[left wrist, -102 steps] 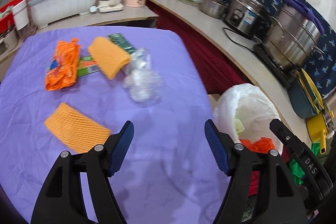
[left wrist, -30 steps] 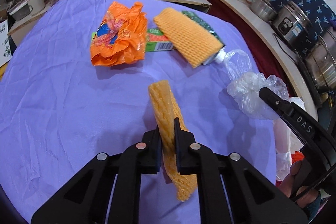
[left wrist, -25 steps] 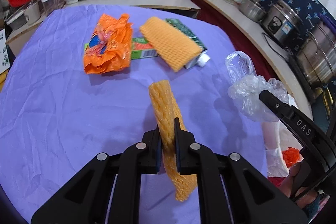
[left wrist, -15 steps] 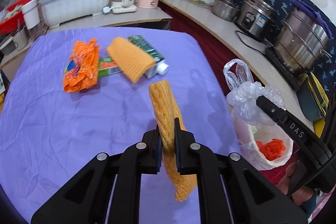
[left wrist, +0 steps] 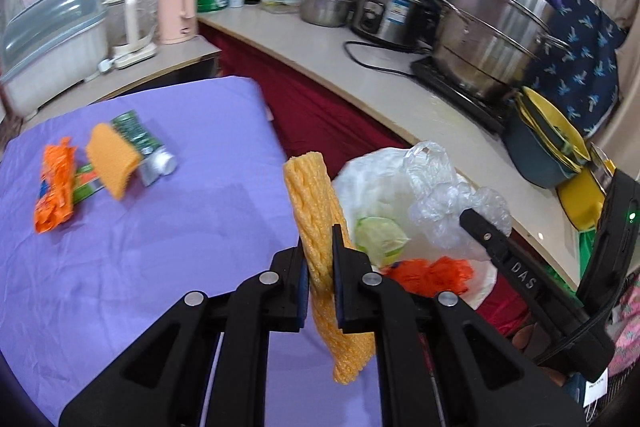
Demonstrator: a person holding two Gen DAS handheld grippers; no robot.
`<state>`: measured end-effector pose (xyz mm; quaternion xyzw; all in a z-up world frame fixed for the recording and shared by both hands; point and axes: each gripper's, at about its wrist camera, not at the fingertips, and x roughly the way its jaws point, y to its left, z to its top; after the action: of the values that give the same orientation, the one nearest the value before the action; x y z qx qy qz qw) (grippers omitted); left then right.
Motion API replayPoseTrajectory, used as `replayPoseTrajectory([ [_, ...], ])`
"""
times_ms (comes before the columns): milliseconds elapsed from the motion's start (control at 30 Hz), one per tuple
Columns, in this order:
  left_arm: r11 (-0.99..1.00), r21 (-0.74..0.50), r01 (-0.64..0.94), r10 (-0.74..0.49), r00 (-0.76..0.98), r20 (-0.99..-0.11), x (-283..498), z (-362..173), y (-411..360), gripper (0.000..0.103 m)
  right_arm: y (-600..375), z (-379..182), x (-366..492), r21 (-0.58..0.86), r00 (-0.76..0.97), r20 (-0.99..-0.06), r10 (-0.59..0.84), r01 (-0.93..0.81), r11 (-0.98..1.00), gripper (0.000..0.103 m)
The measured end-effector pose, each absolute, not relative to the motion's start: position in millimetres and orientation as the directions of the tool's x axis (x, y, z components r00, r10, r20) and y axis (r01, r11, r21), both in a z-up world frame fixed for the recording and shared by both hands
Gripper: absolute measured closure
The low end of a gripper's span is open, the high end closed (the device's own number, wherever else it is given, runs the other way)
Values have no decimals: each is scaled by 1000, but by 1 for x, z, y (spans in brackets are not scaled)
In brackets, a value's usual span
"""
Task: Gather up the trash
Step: 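Carry the foam net and clear bag over the bin, then open both tools to drop the foam net and clear bag into the bin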
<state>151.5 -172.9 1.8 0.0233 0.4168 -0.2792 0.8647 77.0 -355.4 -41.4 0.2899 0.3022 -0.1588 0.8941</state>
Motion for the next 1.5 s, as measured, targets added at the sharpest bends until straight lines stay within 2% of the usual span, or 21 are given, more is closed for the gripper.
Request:
replayPoseTrajectory([
  [533, 779, -152, 608, -495, 449, -744, 151, -16, -271, 92, -404, -71, 50, 433, 730, -666, -156, 548, 715, 93],
  [633, 783, -143, 606, -483, 447, -753, 155, -23, -278, 91, -405, -71, 50, 429, 726, -668, -161, 554, 713, 87],
  [700, 787, -139, 601, -477, 449, -756, 158, -25, -278, 84, -404, -71, 49, 433, 729, -664, -166, 556, 710, 86],
  [733, 790, -141, 597, -475, 450, -756, 158, -25, -277, 74, -404, -70, 49, 433, 729, -664, -168, 557, 709, 85],
  [767, 794, -144, 591, -474, 454, -754, 159, -25, -275, 67, -404, -70, 50, 434, 730, -662, -170, 558, 708, 79],
  [800, 800, -144, 583, -473, 463, -749, 160, -24, -272, 65, -403, -69, 50, 435, 732, -659, -174, 560, 705, 73],
  [867, 806, -145, 574, -471, 473, -744, 161, -23, -268, 60, -402, -67, 51, 438, 737, -653, -174, 556, 707, 69],
  [1500, 857, -162, 489, -435, 519, -736, 171, -13, -217, 58, -367, -40, 66, 433, 773, -620, -131, 477, 765, 68],
])
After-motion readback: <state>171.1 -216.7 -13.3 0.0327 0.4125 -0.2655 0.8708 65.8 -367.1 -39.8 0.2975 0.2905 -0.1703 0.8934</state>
